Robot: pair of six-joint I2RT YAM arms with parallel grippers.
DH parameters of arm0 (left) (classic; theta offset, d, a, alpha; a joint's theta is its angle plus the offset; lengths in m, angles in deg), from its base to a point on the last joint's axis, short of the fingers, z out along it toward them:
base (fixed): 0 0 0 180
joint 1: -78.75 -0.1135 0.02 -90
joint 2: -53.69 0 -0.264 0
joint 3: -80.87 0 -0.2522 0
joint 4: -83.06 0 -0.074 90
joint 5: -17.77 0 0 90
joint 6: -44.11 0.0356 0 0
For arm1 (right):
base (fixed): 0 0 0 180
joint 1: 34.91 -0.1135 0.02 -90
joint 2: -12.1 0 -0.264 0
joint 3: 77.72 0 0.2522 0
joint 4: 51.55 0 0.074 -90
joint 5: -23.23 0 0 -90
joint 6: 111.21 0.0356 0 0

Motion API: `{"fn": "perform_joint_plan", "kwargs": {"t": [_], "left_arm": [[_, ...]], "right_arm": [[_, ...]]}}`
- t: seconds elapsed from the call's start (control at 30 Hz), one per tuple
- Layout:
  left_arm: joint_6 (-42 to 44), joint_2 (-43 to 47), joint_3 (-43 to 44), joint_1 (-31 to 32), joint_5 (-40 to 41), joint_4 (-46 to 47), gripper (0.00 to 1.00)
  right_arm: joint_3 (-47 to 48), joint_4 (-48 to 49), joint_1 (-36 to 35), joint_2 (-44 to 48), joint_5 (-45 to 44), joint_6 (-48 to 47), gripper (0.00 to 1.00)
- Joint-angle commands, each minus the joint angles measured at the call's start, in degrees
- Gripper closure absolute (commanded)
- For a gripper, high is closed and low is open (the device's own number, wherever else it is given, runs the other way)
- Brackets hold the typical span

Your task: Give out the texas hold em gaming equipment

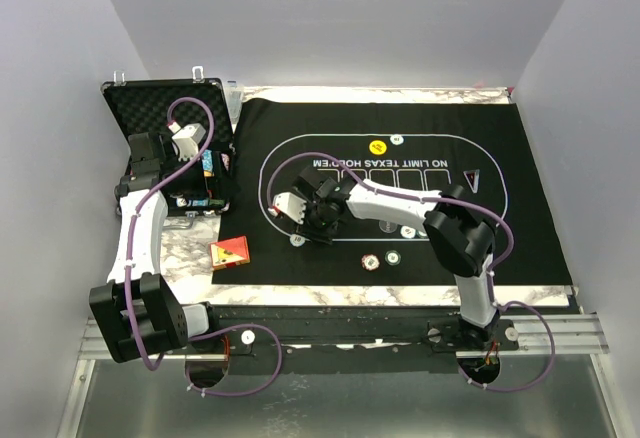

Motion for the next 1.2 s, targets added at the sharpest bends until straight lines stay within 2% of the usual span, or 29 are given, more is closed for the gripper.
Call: {"fn": "perform_joint_plan", "kwargs": {"t": [0.0, 0.33, 0.4, 0.47, 0.53, 0.77, 1.03, 1.17], "left_arm": [[-0.2, 0.1, 1.4, -0.6, -1.8, -0.7, 0.01], [0.0, -0.7, 1.7, -0.6, -1.9, -0.7, 0.01], [0.0, -0.6, 1.7, -0.6, -1.9, -0.7, 0.01], [0.1, -0.5, 1.6, -0.6, -1.9, -0.6, 0.01], [0.1, -0.6, 1.5, -0.6, -1.8, -0.7, 0.01], [0.2, 0.0, 1.3, -0.7, -1.4, -0.6, 0.01], [0.1, 0.4, 0.8, -0.7, -1.5, -0.7, 0.01], [-0.2, 0.1, 1.1, -0.6, -2.2, -0.6, 0.01]], "right_arm": [[2.6, 1.0, -0.4, -1.7, -1.4, 0.7, 0.62], [3.5, 1.4, -1.2, -3.9, -1.5, 0.7, 0.6], [3.8, 0.8, -1.2, -4.2, -1.6, 0.7, 0.54], [4.0, 0.6, -1.2, -3.6, -1.5, 0.9, 0.42], [4.0, 0.2, -1.2, -2.0, -1.7, 1.4, 0.36], [1.7, -3.9, 2.2, 7.9, 0.8, 2.2, 0.33], [-14.4, -8.8, 10.3, 21.9, -2.6, 1.2, 0.33], [-23.3, -9.3, 12.5, 28.7, -7.1, 1.1, 0.33]]}}
